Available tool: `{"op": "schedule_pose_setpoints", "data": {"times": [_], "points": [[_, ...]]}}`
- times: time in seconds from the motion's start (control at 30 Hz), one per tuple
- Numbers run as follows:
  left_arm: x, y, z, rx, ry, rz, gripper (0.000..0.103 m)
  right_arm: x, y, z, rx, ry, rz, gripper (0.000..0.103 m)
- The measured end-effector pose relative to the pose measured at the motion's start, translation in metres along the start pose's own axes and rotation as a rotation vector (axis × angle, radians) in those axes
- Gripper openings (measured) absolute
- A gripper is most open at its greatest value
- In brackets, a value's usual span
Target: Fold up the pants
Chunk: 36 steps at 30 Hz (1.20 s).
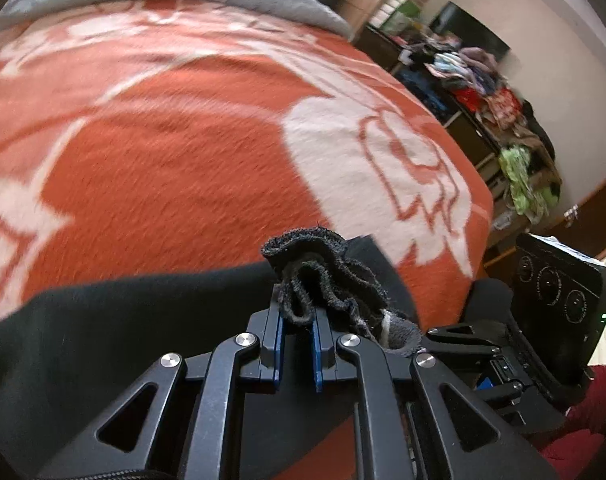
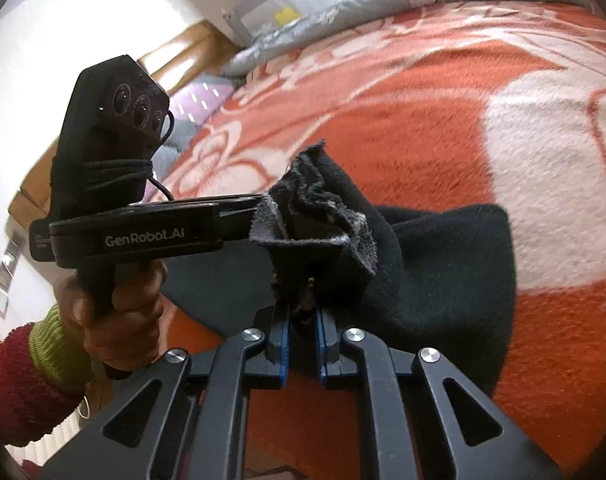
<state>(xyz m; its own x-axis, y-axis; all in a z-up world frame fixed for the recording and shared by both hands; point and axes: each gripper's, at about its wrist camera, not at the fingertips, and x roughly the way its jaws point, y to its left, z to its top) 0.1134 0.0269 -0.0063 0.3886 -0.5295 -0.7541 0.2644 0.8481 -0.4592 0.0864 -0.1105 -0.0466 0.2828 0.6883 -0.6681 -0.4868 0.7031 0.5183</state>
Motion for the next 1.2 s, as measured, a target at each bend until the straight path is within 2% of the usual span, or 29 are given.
{"op": "schedule_pose_setpoints", "data": {"times": [0.13,0.23,0.37,0.43,0.5,0.57,0.67,0.8,1.2], "points": [[0.008,0.017,-0.011,-0.063,0.008,0.014,0.007,0.013,0.004,0.002,-0.009,0.037,-0.015,0.017],[0.010,0.027,-0.019,-0.106,0.009,0.020,0.007,0.020,0.007,0.002,-0.019,0.060,-0.013,0.024],[0.008,0.041,-0.033,-0.160,0.005,0.029,0.011,0.025,0.016,-0.002,-0.043,0.081,0.009,0.038],[0.004,0.049,-0.040,-0.193,-0.002,0.035,0.014,0.028,0.022,-0.004,-0.067,0.093,0.008,0.040],[-0.003,0.055,-0.045,-0.228,-0.016,0.037,0.018,0.029,0.025,-0.006,-0.074,0.105,0.016,0.041],[-0.013,0.061,-0.052,-0.273,-0.040,0.031,0.034,0.027,0.029,-0.007,-0.080,0.116,0.034,0.042],[-0.031,0.068,-0.065,-0.337,-0.088,0.051,0.049,0.024,0.036,-0.007,-0.095,0.127,0.055,0.042],[-0.049,0.074,-0.081,-0.403,-0.125,0.069,0.055,0.020,0.049,-0.002,-0.118,0.126,0.086,0.042],[-0.106,0.100,-0.129,-0.570,-0.252,0.126,0.059,0.029,0.079,0.013,-0.170,0.128,0.132,0.042]]}}
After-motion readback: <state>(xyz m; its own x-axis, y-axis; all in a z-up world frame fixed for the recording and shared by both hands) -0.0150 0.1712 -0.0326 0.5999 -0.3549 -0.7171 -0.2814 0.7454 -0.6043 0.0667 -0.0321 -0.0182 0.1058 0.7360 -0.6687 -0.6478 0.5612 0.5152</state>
